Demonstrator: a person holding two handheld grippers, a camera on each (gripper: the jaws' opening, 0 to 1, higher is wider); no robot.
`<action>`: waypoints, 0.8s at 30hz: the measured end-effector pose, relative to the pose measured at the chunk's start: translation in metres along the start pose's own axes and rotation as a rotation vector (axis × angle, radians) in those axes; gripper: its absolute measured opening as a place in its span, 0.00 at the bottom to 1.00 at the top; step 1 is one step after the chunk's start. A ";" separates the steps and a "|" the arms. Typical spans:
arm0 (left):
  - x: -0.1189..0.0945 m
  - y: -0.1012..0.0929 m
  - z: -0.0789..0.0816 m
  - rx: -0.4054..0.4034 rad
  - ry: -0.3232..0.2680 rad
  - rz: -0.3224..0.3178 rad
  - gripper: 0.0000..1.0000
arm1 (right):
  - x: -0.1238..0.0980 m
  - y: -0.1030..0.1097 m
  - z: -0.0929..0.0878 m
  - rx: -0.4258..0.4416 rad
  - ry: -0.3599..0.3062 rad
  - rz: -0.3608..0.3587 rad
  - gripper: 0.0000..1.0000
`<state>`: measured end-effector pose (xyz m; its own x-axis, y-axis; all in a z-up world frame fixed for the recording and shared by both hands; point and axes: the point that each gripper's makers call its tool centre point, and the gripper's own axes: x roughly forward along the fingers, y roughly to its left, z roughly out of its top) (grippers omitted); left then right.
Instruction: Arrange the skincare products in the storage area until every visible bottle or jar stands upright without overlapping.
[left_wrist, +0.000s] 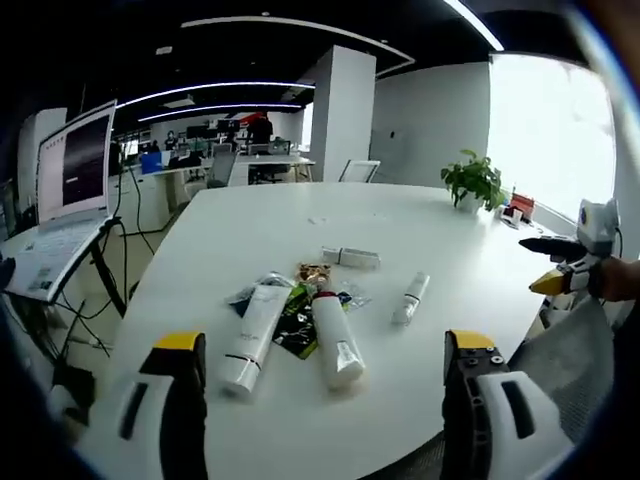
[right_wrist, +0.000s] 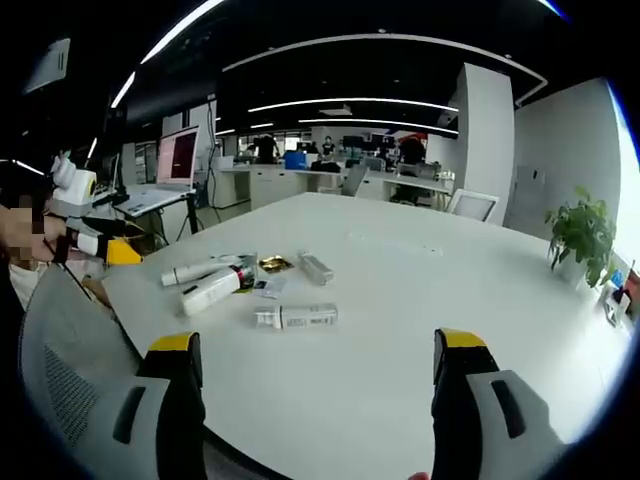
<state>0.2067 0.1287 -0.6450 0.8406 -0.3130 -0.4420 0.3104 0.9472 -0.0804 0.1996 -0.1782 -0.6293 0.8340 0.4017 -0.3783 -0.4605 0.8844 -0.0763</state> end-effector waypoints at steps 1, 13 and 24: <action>0.001 0.000 0.000 0.003 0.007 -0.002 0.95 | 0.000 0.000 0.000 0.001 0.001 -0.001 0.95; 0.015 0.021 -0.013 -0.010 0.116 0.006 0.92 | 0.000 -0.003 0.000 0.007 0.002 -0.012 0.94; 0.050 0.019 -0.018 -0.024 0.250 -0.023 0.88 | 0.001 -0.004 -0.002 0.005 0.008 -0.011 0.94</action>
<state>0.2465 0.1321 -0.6843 0.6968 -0.3105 -0.6466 0.3151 0.9423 -0.1128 0.2015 -0.1815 -0.6310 0.8365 0.3902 -0.3848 -0.4499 0.8898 -0.0758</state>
